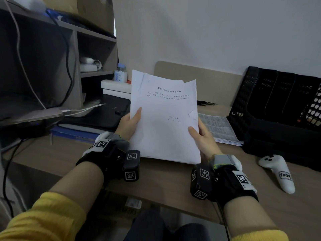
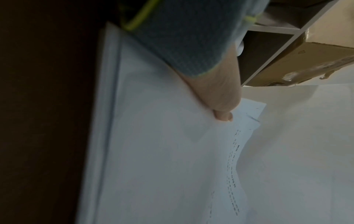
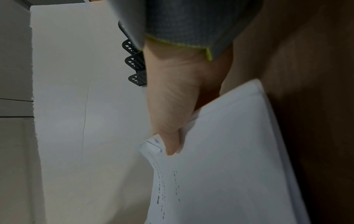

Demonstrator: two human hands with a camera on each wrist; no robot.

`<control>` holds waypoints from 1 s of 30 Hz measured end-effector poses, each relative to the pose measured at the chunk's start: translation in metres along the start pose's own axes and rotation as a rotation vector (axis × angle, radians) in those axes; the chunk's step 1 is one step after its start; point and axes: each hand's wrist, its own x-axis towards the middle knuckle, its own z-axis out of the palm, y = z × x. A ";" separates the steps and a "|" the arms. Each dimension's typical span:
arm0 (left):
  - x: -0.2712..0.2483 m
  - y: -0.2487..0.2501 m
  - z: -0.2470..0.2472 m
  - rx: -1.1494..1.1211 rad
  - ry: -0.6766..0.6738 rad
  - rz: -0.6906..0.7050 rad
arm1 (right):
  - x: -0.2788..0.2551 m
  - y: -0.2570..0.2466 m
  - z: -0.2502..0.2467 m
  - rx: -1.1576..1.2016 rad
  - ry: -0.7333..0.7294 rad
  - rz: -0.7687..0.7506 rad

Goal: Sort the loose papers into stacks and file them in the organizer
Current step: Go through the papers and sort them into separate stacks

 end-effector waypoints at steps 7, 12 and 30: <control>0.001 -0.001 0.001 -0.014 0.013 0.012 | 0.000 0.002 0.002 -0.004 0.013 0.035; 0.002 -0.001 0.000 -0.021 0.002 0.009 | 0.002 0.003 0.002 0.070 0.025 0.066; -0.004 0.005 0.003 0.031 -0.041 -0.029 | 0.001 0.003 0.007 0.027 0.256 0.111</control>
